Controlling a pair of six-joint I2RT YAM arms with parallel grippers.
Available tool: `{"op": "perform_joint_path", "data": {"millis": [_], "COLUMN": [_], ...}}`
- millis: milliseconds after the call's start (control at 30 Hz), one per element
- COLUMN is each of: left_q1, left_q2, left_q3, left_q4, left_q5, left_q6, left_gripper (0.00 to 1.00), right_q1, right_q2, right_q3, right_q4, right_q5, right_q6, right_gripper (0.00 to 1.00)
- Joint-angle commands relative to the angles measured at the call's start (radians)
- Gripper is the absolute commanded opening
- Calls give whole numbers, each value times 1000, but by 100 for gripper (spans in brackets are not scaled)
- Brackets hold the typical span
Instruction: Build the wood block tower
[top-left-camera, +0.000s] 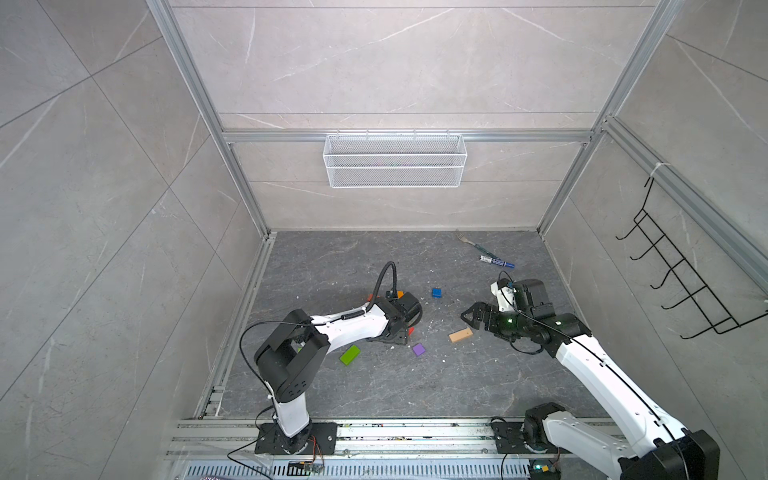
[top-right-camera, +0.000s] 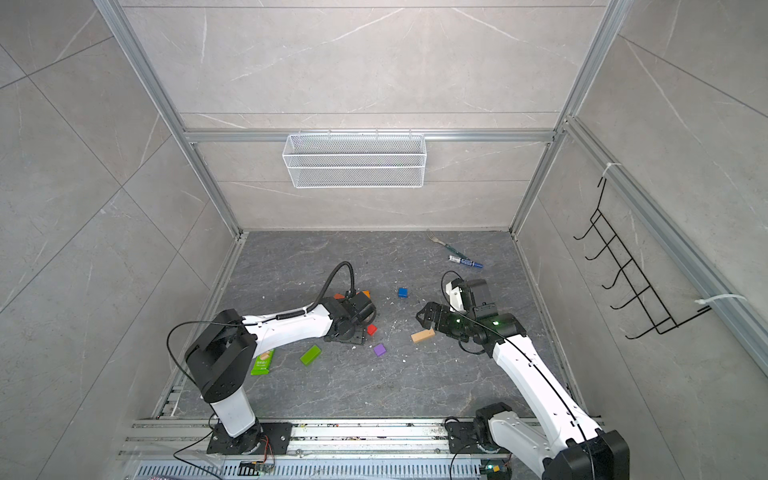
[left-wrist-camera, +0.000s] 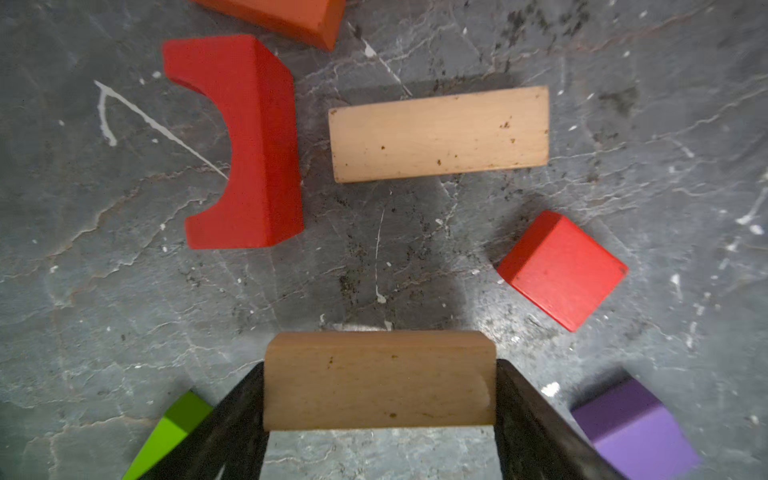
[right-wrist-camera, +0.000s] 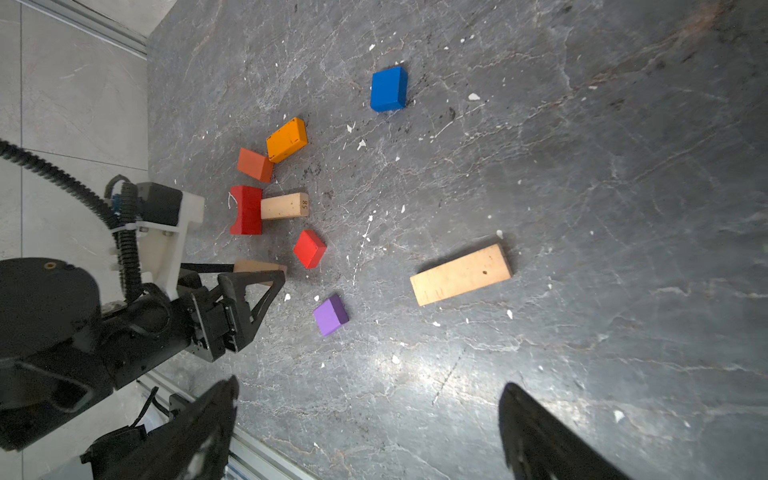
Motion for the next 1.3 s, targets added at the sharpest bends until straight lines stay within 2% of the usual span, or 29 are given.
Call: {"op": "perform_joint_path", "data": {"millis": [0, 267, 600, 867, 1267], "left_q1": [12, 21, 21, 21, 44], "left_q2": [23, 42, 101, 103, 122], "left_q3": [37, 24, 46, 33, 26], "left_q4": [20, 88, 130, 140, 178], "left_q5": [11, -3, 11, -19, 22], "left_q6": [1, 18, -30, -91, -98], "left_gripper": [7, 7, 9, 12, 16], "right_q1": [8, 13, 13, 12, 12], "right_q2": [1, -15, -37, -46, -39], "right_q3": [-13, -25, -9, 1, 27], "right_q4": [16, 25, -16, -30, -44], "right_q5": [16, 16, 36, 38, 37], "right_q6": [4, 13, -5, -8, -17], "right_gripper": [99, 99, 99, 99, 99]}}
